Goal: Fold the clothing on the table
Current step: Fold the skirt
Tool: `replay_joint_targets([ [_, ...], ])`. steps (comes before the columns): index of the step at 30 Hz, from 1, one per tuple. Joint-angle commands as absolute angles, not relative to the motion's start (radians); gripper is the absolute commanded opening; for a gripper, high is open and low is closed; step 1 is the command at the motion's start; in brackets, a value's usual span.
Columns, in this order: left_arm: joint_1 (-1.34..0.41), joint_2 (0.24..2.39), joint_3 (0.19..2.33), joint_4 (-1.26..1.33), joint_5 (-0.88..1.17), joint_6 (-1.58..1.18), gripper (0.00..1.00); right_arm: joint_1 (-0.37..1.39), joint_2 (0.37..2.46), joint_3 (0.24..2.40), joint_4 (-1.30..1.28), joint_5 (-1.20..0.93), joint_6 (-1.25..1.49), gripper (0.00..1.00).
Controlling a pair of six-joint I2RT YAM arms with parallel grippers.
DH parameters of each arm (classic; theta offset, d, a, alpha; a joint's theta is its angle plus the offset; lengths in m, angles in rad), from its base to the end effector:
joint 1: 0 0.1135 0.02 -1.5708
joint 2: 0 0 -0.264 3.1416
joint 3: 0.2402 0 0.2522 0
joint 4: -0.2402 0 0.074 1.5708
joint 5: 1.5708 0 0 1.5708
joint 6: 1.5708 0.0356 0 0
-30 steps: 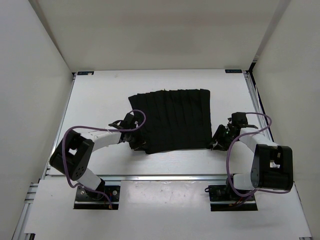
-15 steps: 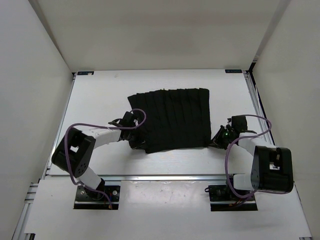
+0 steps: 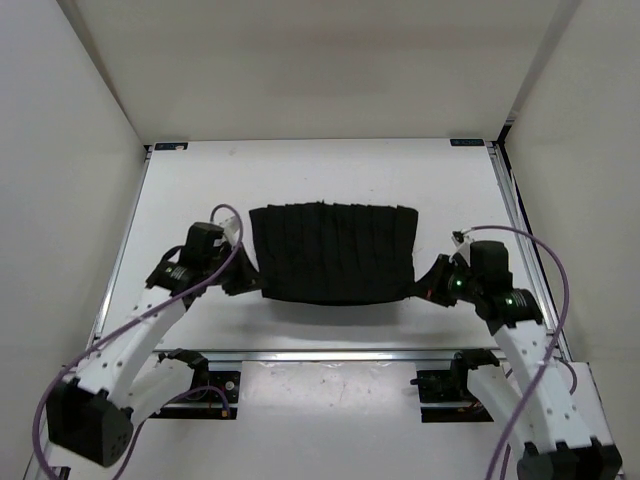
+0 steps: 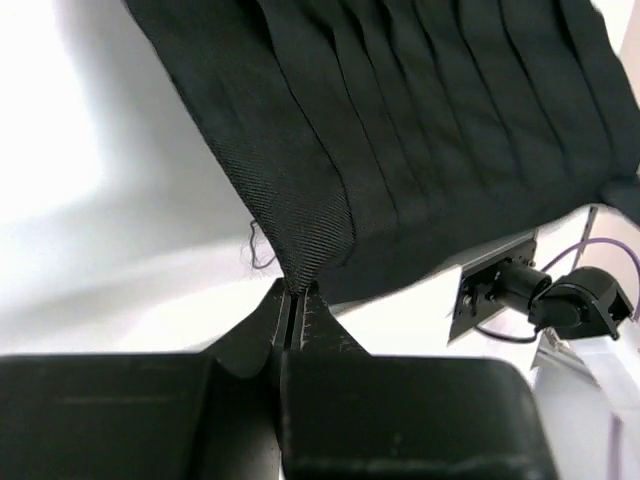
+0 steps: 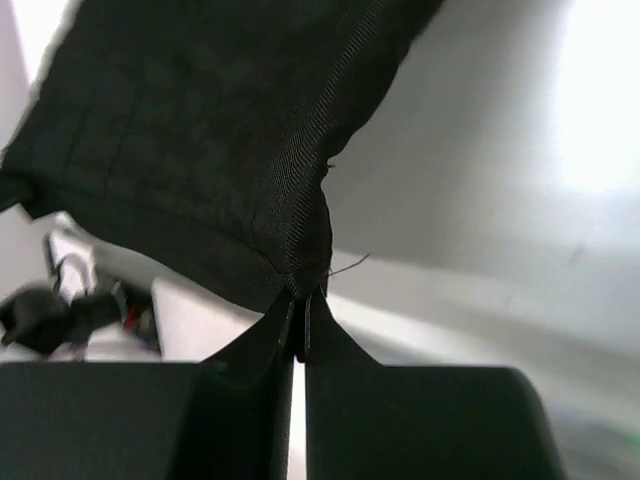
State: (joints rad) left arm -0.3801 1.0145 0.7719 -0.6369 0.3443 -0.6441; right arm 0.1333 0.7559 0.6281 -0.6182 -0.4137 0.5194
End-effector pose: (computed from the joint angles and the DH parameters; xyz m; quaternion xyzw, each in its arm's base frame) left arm 0.1825 -0.0859 0.2543 -0.0645 0.9265 -0.3041 0.2120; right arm 0.1535 0.0350 0.2505 0.0912 0.8958 0.3040 0.3112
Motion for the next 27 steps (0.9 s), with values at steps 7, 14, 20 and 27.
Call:
replay_joint_targets([
  [7,-0.284,0.963,0.844,-0.804,0.353,-0.744,0.00,0.184,0.763,0.821,-0.832,-0.382,0.601,0.00],
  [14,-0.262,1.218,0.891,-0.654,0.270,-0.813,0.00,0.044,1.034,0.807,-0.507,-0.494,0.578,0.00],
  [20,-0.244,1.389,0.971,-0.611,0.178,-0.818,0.00,0.054,1.250,0.896,-0.393,-0.492,0.551,0.00],
  [27,-0.222,1.488,1.015,-0.601,0.101,-0.834,0.00,0.025,1.497,1.051,-0.328,-0.518,0.523,0.00],
])
